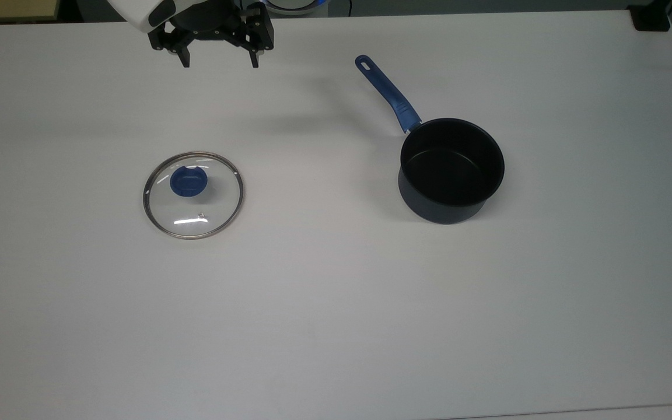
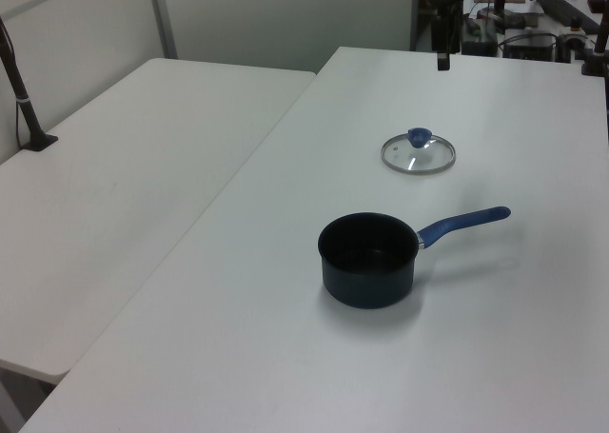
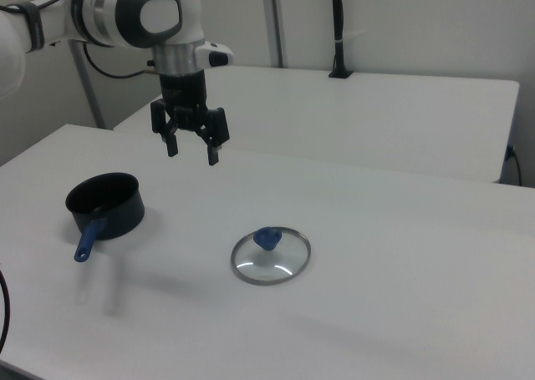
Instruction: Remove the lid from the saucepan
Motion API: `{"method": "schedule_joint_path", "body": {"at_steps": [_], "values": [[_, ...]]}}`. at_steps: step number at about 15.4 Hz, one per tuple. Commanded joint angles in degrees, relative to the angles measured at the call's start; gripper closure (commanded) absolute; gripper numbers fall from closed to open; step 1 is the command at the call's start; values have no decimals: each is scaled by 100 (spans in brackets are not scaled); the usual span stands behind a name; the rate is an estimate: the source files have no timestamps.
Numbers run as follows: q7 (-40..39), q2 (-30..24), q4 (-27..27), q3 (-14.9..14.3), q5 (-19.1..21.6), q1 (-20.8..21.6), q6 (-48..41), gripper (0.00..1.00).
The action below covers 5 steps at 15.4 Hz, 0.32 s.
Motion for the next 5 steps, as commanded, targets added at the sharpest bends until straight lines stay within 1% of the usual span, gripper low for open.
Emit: {"method": "schedule_joint_path", "body": {"at_steps": [1, 5], "values": [[124, -96, -121, -23, -110, 32, -41, 0], [194, -123, -112, -58, -119, 24, -59, 0]]}}
